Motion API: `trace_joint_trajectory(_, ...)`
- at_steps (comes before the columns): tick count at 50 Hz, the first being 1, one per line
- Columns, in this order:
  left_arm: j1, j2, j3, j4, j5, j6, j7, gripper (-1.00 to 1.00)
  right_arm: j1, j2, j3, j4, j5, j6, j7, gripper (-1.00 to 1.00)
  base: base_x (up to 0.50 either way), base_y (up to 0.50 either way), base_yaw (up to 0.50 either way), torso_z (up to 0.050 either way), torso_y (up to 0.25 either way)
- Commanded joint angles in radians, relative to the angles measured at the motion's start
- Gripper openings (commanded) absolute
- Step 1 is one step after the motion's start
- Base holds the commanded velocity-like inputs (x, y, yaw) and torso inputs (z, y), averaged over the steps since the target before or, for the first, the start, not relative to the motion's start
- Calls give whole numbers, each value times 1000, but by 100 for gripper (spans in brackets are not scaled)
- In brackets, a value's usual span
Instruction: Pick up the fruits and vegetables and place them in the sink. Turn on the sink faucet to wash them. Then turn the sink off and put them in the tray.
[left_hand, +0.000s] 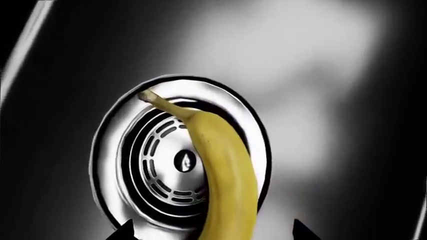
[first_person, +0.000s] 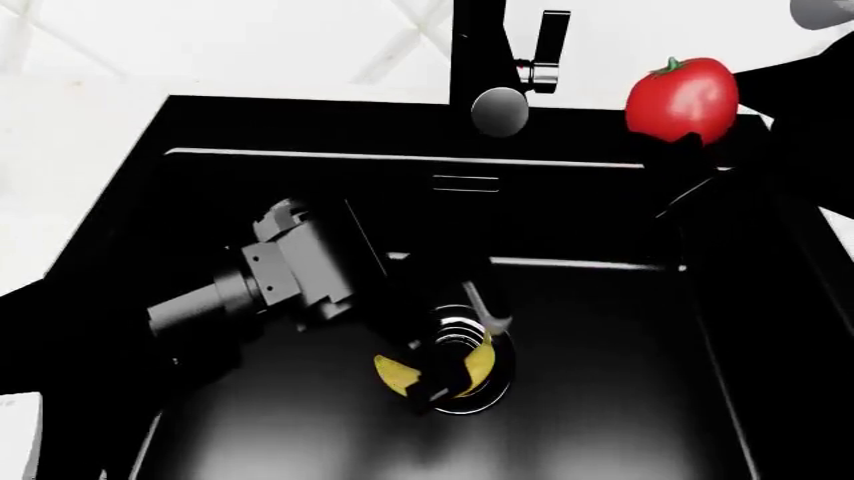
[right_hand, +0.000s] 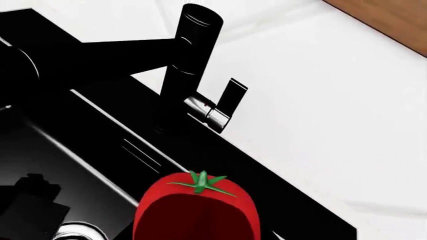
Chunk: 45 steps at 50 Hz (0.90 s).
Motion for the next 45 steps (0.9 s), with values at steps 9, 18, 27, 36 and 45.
trace_joint_trajectory(9,47,120,79,-164,88,46,66,100,10,-15,8,4,-43,-3,-7,-100,0,0,0,0,0)
trace_joint_trajectory(18,98,137,47,-144,240,-39,100,100,-8,-3,14,-1,-54,-25,-12,-100,0,0,0,0,0)
trace_joint_trajectory(27,166,137,-26,-119,444,-112,176,100,-20,4,18,-6,-57,-38,-14,-100,0,0,0,0,0)
trace_joint_trajectory(36,172,137,-32,-111,450,-80,156,100,-22,11,21,-10,-51,-42,-10,-100,0,0,0,0,0)
trace_joint_trajectory(45,177,137,-35,-111,457,-70,170,100,-26,12,22,-10,-54,-45,-13,-100,3,-2,-4,0,-163)
